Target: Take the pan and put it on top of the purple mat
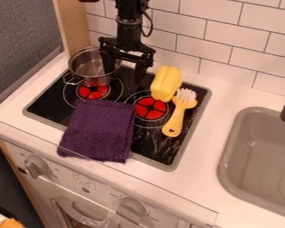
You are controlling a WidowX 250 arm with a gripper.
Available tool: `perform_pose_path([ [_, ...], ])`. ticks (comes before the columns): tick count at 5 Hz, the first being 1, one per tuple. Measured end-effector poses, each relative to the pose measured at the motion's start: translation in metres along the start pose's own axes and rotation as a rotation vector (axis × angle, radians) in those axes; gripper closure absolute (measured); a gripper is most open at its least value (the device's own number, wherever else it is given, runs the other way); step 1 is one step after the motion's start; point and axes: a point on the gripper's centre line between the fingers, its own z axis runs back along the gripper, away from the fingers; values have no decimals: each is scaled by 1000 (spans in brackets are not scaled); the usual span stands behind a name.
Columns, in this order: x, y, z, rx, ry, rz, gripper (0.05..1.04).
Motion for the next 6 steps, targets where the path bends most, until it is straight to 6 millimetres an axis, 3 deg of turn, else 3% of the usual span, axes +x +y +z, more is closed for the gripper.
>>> perform_pose_path([
  [1, 3, 0, -7, 1, 23, -2, 137],
  [3, -1, -2, -7, 1, 4, -18, 713],
  [4, -5, -4, -2, -17, -12, -3, 928],
  [5, -10, 11, 14, -25, -39, 42, 1004],
  [6, -24, 15, 41, -15, -78, 61, 1007],
])
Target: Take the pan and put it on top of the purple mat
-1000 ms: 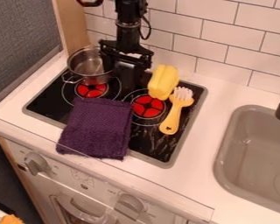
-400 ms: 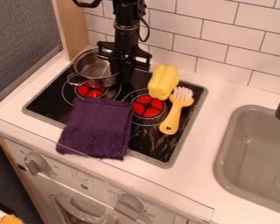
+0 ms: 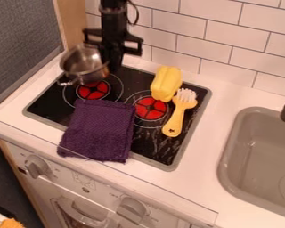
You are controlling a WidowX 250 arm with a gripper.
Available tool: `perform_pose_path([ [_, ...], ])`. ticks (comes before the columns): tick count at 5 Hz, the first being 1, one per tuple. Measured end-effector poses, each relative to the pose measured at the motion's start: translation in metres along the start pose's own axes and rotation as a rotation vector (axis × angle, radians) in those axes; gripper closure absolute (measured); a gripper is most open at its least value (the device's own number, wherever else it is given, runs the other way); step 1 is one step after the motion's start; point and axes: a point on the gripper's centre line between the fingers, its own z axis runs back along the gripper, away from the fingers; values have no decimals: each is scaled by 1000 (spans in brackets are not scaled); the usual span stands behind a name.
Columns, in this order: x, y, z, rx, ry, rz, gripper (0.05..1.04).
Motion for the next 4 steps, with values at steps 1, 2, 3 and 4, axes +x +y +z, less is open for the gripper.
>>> perform_pose_path([
  [1, -35, -24, 21, 0, -11, -75, 1009],
  [2, -73, -40, 18, -5, 18, -125, 1009],
  [3, -97, -50, 10, -4, 32, -162, 1009],
  [4, -109, -51, 4, 17, 38, -173, 1010],
])
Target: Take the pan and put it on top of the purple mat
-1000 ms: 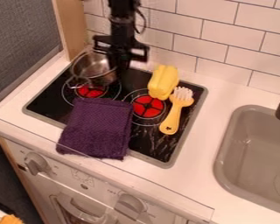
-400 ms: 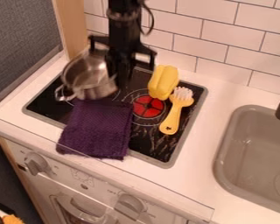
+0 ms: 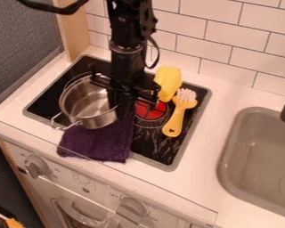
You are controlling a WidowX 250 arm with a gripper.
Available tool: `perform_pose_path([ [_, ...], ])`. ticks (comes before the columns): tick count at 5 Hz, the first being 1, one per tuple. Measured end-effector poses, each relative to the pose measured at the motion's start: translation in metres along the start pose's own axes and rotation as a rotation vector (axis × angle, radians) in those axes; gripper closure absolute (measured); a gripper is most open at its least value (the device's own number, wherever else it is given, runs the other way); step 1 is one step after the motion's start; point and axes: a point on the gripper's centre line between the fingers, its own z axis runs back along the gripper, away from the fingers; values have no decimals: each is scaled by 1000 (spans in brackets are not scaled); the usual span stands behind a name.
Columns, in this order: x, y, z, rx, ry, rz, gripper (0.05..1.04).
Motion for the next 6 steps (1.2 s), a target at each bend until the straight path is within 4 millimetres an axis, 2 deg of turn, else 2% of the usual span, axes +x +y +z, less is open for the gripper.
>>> perform_pose_path([
  [2, -3, -9, -7, 26, -1, -9, 979],
  [3, -5, -14, -19, 14, 101, -4, 804],
  [4, -2, -16, -18, -3, 107, -10, 521],
  [5, 0, -18, -10, -63, 105, 14, 222],
  [6, 8, -17, 21, -116, 5, 46, 77],
])
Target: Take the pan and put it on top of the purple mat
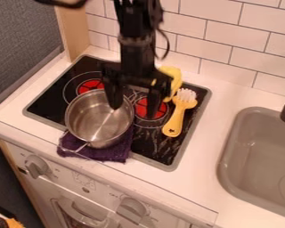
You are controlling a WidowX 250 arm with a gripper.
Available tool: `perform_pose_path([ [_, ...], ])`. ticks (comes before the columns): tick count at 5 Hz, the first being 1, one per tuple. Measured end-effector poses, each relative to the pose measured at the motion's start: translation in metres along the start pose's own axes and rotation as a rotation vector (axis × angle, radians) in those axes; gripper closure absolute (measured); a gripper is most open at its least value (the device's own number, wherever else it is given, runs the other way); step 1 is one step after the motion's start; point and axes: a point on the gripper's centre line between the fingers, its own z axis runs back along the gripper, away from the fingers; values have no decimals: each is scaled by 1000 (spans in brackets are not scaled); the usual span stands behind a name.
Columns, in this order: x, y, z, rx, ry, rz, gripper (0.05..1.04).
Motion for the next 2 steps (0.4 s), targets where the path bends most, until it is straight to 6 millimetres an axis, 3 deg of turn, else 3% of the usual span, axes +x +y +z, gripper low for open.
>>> perform_pose_path([
  [2, 10, 12, 3, 23, -16, 54, 83],
])
